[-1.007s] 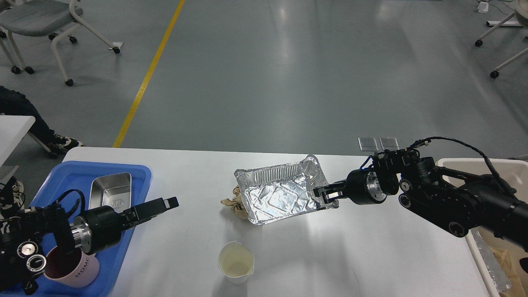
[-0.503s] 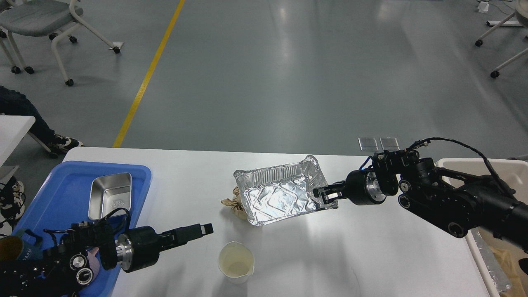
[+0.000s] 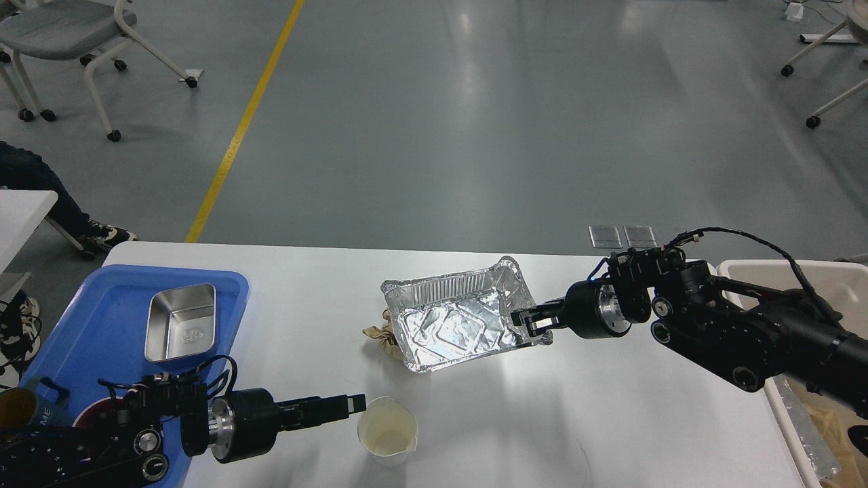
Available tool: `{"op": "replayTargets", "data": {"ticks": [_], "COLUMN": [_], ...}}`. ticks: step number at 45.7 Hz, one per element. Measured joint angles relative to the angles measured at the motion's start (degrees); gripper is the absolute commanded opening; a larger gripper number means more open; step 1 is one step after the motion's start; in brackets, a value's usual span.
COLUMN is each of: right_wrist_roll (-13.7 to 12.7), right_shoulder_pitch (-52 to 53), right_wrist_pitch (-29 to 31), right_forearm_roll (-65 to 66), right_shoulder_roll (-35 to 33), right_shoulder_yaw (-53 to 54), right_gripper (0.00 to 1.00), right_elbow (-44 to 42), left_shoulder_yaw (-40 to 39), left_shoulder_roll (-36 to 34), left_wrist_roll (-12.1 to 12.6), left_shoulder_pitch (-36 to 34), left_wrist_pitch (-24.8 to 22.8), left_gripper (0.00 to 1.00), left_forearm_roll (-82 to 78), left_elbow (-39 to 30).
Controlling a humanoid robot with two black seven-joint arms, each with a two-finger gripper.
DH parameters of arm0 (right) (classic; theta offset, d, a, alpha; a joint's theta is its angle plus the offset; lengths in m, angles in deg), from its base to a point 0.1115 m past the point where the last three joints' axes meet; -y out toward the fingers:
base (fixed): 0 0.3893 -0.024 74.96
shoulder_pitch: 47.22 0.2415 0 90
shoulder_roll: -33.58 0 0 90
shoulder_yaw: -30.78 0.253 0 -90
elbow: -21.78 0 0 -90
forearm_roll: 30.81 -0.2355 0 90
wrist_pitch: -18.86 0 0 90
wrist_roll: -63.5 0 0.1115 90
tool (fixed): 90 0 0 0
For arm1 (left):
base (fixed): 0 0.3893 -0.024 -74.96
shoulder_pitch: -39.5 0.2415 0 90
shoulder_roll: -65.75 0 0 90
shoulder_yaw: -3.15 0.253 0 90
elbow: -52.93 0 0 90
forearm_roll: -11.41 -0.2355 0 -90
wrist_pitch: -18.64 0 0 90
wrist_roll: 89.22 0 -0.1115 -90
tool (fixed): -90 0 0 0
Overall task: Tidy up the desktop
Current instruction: 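Grasp the white paper cup with the left gripper and lift it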
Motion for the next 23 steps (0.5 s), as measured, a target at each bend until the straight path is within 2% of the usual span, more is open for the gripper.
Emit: {"op": "replayTargets", "data": {"ticks": [4, 11, 23], "right_wrist_roll": [0.0, 0.0, 0.0], "right_shoulder_pitch": [-0.1, -0.1, -0.1], "right_wrist_pitch": [0.0, -0.1, -0.1], "right_forearm_roll": [0.0, 0.0, 0.0], "right_shoulder_roll": [0.0, 0.3, 0.6], "right_shoulder_yaw": [0.0, 0.1, 0.1], "right_gripper": [0.0, 0.0, 0.0], "right_elbow": [0.0, 0.0, 0.0], "left_shoulder_yaw": [0.4, 1.9, 4.9], "left_shoulder_roll": [0.3, 1.1, 4.1], "left_wrist_roll": [-0.1, -0.3, -0.4], "left_shoulder_pitch": [-0.2, -0.9, -1.8], "left_wrist_pitch": [0.0, 0.0, -0.2], "left_gripper": [0.87, 0.67, 0.62], "left_forearm_roll": [0.0, 0.0, -0.1], "left_elbow": [0.7, 1.1, 2.8]}}
